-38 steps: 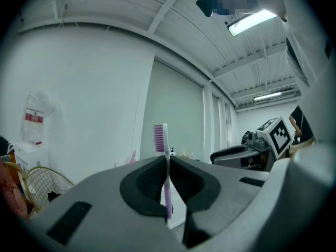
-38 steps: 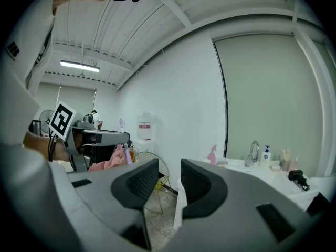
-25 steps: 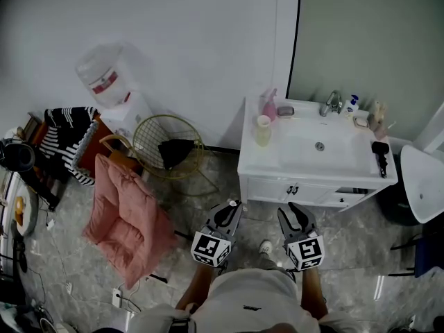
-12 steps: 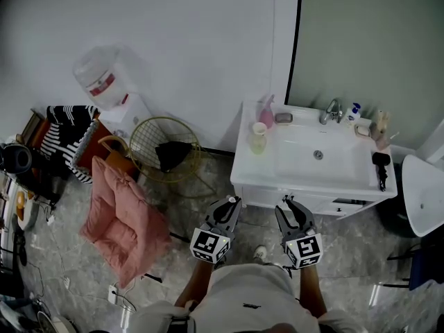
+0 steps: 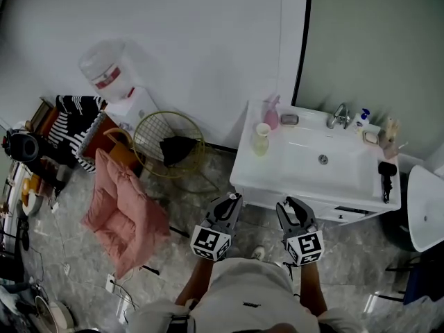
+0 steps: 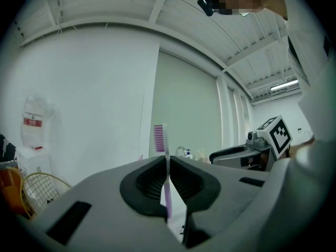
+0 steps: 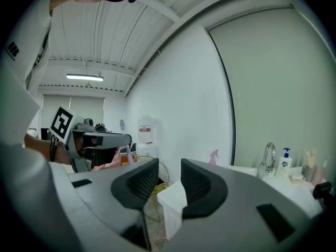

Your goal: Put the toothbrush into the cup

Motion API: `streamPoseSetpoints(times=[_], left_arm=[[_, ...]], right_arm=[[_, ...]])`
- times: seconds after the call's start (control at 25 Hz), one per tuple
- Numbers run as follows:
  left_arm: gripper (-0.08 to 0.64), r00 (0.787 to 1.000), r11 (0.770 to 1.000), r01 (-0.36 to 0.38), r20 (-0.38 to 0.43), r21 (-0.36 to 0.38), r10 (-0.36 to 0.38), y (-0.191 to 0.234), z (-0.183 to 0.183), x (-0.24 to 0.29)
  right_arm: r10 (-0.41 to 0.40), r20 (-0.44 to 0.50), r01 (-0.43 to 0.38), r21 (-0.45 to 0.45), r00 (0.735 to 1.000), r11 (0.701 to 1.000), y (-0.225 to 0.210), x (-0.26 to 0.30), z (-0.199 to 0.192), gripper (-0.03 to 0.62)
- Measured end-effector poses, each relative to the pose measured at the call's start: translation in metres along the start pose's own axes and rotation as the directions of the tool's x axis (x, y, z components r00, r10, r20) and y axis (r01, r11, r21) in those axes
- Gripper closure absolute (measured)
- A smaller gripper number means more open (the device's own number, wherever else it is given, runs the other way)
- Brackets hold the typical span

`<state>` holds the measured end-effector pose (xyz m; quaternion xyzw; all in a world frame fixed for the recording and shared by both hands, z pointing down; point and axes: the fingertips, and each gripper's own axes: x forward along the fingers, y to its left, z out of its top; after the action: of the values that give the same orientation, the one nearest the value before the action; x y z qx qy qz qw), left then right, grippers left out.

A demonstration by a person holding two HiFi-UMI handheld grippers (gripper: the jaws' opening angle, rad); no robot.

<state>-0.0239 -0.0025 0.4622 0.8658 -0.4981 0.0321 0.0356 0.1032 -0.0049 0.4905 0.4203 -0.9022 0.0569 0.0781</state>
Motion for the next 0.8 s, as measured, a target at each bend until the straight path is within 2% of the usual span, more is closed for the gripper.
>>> streamPoseSetpoints(times=[0.4, 0.8], left_arm=[[0.518, 1.0, 1.0, -0.023, -0.001, 0.0, 0.023, 0.016, 0.002, 0.024], [0.518, 1.0, 1.0, 0.014, -0.007, -0.013, -0.014, 0.048, -0.003, 0.068]], right_arm=[[0.03, -0.007, -0.03, 0.008, 1.0, 1.0, -0.015, 0.027, 0.001, 0.448], [-0.004, -0.025, 0.004, 0.021, 1.0, 1.0, -0.042, 0.069, 0.002, 0.448]])
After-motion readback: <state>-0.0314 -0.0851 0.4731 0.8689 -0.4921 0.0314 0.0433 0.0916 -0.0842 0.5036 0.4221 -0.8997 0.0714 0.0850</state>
